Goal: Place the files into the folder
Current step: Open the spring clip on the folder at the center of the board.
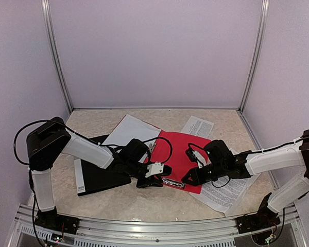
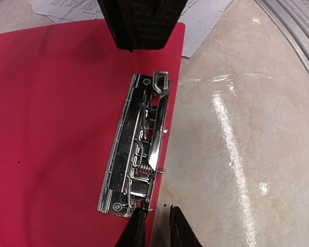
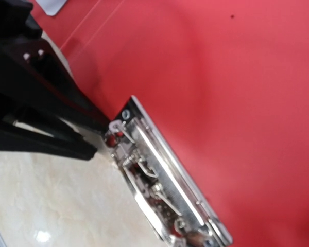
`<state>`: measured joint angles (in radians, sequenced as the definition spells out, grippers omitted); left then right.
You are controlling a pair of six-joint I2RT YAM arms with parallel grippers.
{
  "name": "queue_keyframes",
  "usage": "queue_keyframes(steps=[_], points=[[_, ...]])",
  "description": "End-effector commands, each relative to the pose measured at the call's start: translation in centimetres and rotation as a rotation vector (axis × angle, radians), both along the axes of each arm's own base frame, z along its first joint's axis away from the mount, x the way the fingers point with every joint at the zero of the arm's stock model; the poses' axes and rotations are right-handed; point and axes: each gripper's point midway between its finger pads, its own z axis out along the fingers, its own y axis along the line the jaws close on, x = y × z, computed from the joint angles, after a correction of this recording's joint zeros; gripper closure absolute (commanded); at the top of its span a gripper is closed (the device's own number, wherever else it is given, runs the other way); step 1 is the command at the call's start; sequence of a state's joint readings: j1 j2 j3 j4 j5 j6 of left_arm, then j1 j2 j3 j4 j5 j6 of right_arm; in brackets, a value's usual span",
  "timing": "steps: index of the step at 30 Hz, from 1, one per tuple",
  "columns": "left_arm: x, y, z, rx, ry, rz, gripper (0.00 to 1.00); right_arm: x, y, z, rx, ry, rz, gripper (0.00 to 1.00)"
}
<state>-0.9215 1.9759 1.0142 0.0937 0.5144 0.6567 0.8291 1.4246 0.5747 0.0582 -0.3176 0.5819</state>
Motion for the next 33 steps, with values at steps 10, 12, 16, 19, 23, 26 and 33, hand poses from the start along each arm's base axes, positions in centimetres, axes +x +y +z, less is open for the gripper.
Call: queue_keyframes(steps=[10,12,16,19,23,26,33], points=[[-0.9,-0.8,-2.1,0.06,-0.053,0.019,1.0,-1.2,-1.1,-1.4,-0.017,0.064,-0.052,0.81],[-1.2,-0.8,-2.4,0.073,-0.045,0.019,1.0,-1.3,-1.2,-1.4,-0.021,0.073,-0.063,0.78],[-1.4,-0.5,-2.8,0.097,-0.031,0.026,1.0,-1.7,-1.0,-1.6,-0.023,0.088,-0.078,0.76],[-1.4,-0.3,-2.9,0.106,-0.03,0.032,1.0,-1.7,-1.1,-2.0,-0.046,0.093,-0.091,0.77],[-1.3,-0.3,-3.0,0.112,-0.032,0.037,1.0,-1.6,-1.7,-2.6,-0.086,0.09,-0.111,0.8],[-1.3,-0.2,-3.1,0.116,-0.032,0.037,1.0,-1.6,-2.2,-2.8,-0.112,0.09,-0.12,0.81],[-1.3,-0.1,-3.1,0.121,-0.029,0.039,1.0,-1.8,-2.7,-3.7,-0.149,0.098,-0.114,0.83]])
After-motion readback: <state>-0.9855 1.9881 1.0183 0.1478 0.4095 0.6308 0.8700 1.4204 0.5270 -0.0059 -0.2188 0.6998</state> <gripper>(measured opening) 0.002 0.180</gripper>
